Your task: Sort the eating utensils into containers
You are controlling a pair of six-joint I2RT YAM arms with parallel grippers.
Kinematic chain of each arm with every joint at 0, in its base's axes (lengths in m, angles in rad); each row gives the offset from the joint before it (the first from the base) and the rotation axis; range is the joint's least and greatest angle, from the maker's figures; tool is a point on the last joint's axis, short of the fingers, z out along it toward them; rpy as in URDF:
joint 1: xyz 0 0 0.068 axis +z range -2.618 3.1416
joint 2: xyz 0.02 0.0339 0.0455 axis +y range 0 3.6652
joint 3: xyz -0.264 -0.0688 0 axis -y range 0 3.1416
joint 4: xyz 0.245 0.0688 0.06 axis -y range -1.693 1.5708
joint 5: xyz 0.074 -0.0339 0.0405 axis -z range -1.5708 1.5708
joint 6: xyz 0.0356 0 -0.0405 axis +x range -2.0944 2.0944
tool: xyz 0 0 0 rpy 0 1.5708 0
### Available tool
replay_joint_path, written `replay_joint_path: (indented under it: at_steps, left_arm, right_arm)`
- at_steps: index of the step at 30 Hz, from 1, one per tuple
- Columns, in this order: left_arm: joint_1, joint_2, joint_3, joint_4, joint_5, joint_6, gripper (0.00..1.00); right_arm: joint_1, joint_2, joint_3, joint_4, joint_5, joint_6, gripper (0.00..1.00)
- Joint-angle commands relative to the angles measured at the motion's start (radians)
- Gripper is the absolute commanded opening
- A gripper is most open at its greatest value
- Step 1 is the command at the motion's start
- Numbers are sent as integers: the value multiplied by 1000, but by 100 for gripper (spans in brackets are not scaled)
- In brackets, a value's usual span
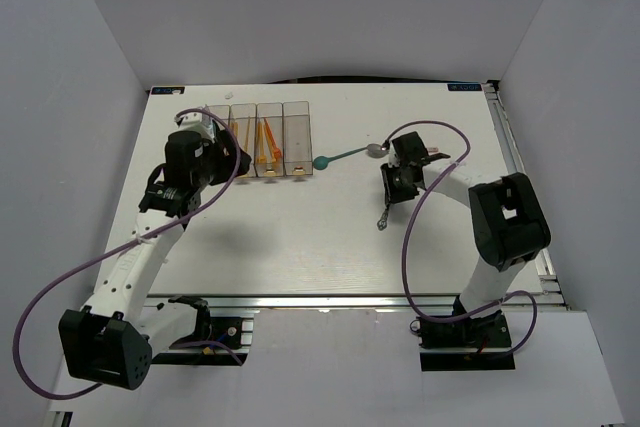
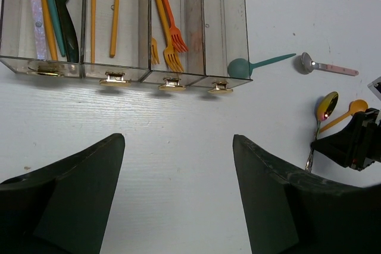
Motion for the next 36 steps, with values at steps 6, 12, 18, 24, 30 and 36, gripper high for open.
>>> replay_joint_path:
  at_steps: [6,12,18,24,30,36]
  left_arm:
    - [3,-31,-9,-7,-17,-6,84]
    - [3,-54,-21,-8,-17,-15,85]
    - [3,-45,-15,4,5,-34,85]
    - [3,-42,-20,22,14,-40,85]
    - [3,-42,-12,25,52,-63,90]
    - [1,-88,-34,18,77,-104,98]
  right_arm:
    - [29,68,25,45,61,53,6]
    - [34,20,21,77,-64,21,0]
    - [43,-111,37,174,-253,-55,0]
    - [116,-84,202,252,-357,-69,0]
    - [173,235,642,223,-368,190,0]
    - [207,468,940,248,-261,223,0]
